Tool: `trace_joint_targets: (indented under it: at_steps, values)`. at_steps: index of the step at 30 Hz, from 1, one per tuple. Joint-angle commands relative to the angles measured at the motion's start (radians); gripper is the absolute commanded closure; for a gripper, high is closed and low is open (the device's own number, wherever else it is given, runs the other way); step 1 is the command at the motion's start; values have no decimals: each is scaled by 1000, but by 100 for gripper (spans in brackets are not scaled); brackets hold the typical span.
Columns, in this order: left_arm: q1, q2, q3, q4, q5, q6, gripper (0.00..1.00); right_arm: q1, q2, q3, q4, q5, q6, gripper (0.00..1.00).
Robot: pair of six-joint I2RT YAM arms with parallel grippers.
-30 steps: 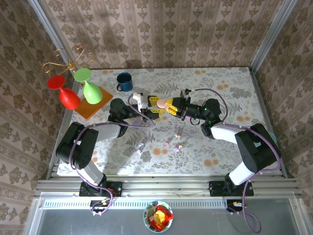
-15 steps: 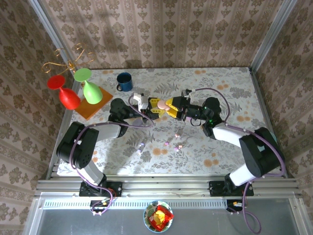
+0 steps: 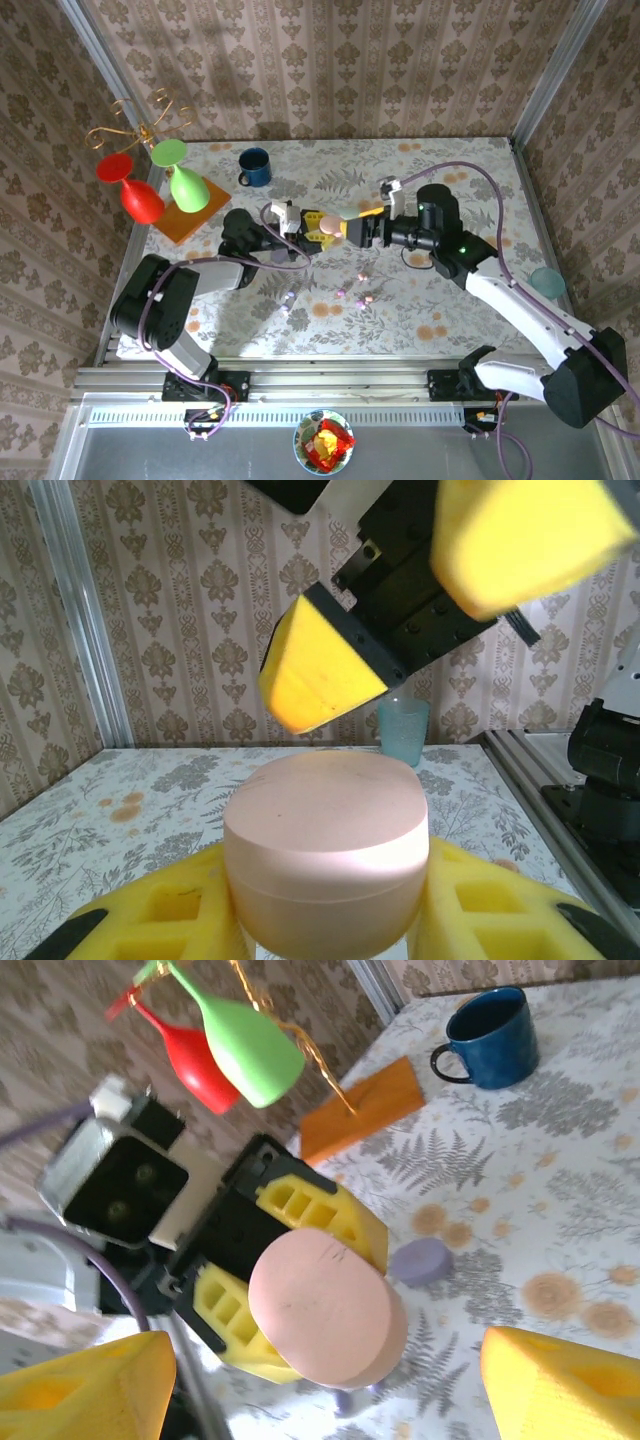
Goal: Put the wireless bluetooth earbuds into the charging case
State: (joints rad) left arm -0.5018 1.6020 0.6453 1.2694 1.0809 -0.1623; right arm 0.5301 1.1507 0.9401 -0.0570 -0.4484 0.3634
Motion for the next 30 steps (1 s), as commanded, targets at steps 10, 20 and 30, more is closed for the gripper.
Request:
trace_joint_targets:
  at_steps: [10,20,30]
  values:
    - [3,-61,-26,25,48,0,69,157,15,22,-44,411,-407,20]
    - [4,-62,-40,25,50,10,69,145,-12,7,10,496,-326,21]
    - [6,-64,-47,25,55,15,70,115,9,16,21,471,-258,22]
